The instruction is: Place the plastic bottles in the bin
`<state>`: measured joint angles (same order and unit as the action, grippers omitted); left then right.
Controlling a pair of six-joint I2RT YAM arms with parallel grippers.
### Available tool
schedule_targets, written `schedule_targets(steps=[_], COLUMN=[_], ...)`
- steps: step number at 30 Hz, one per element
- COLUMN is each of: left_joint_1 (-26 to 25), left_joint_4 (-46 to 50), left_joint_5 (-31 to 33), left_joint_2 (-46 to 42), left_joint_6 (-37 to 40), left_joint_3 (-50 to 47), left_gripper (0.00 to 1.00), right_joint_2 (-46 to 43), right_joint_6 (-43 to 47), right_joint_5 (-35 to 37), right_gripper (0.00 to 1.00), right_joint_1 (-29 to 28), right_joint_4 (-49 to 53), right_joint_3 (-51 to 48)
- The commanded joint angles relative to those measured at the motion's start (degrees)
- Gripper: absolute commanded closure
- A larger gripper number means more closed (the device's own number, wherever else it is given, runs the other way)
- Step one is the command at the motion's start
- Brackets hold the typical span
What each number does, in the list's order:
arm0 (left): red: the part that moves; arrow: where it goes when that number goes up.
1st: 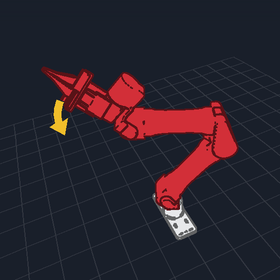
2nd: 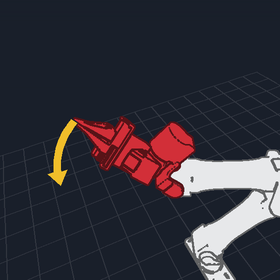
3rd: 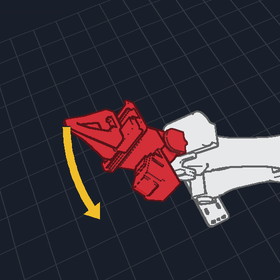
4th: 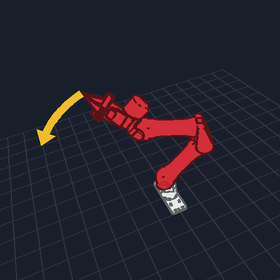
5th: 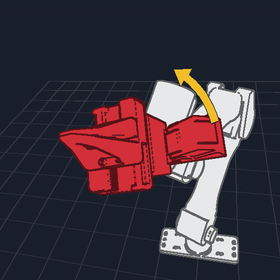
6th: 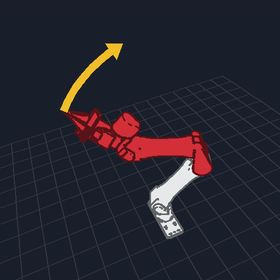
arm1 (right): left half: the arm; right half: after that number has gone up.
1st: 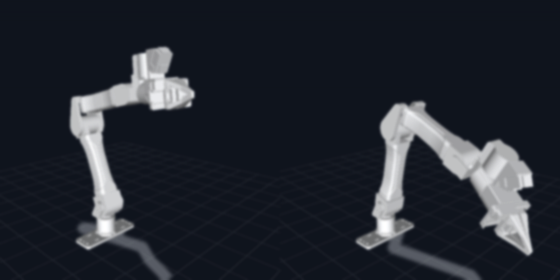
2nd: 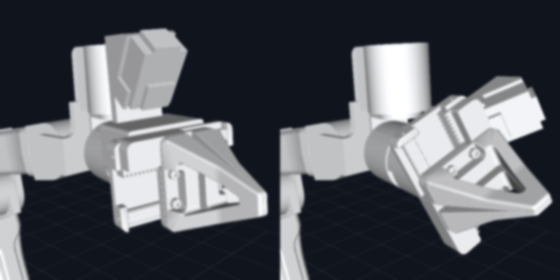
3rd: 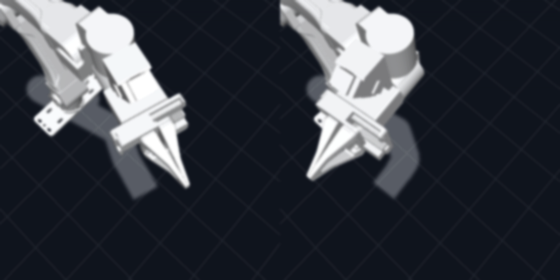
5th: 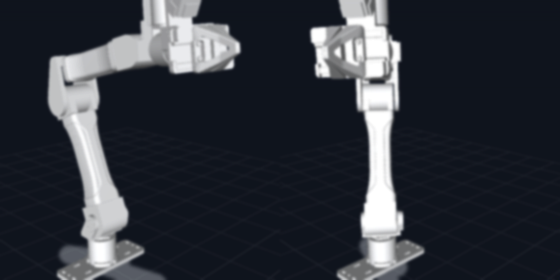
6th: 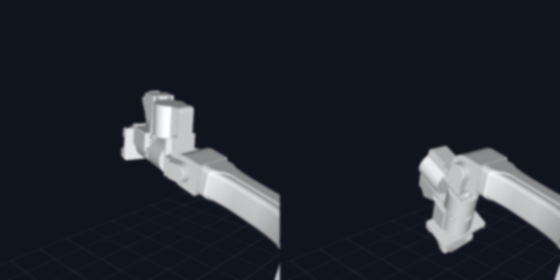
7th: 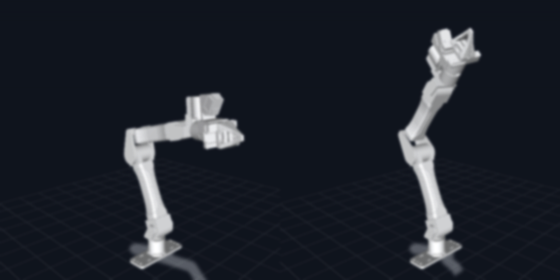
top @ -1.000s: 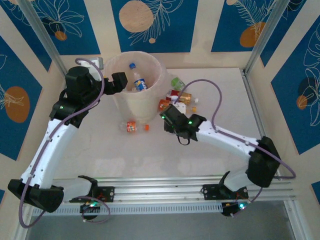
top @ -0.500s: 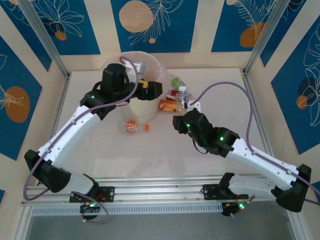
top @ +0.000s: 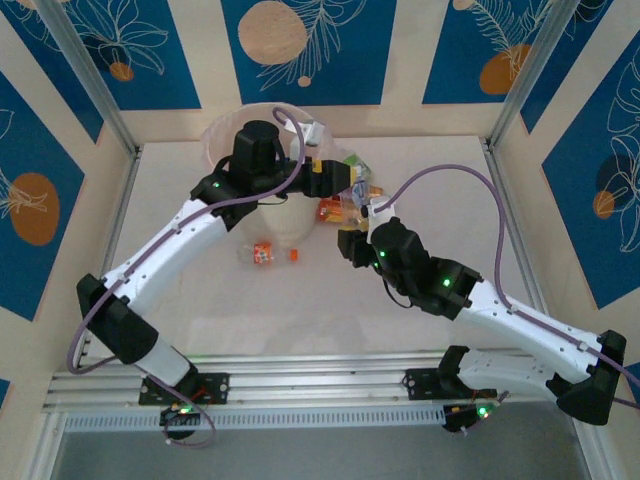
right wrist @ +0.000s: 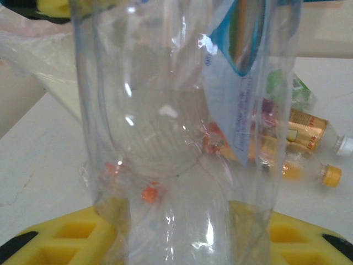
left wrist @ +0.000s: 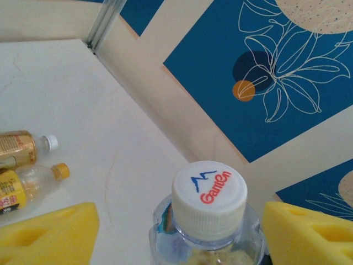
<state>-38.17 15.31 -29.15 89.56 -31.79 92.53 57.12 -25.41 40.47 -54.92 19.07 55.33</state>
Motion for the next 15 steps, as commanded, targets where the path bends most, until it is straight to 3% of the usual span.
schedule_targets(steps=[1, 10, 15], left_joint_1=[-0.67, -0.76, -0.76], left_joint_4=[-3.72, -5.37, -4.83], left_joint_5=[-3.06, -4.68, -4.88], left_joint_2=[0.77, 2.16, 2.00], left_joint_6=[-1.65, -3.26, -2.81], left_joint_3=[2.19, 2.92, 2.92], left_gripper=[0.28, 0.54, 0.75], right_joint_2=[-0.28, 0.70, 1.41], right_joint_6=[2.07, 2.56, 2.42], right_joint_5=[-0.74, -1.48, -1.18], right_gripper=[0.53, 0.53, 0.53], right_joint_1=[-0.49, -0.79, -0.87], right_joint_4=[-3.25, -3.60, -3.61], right_joint_3=[-0.07, 0.65, 1.17])
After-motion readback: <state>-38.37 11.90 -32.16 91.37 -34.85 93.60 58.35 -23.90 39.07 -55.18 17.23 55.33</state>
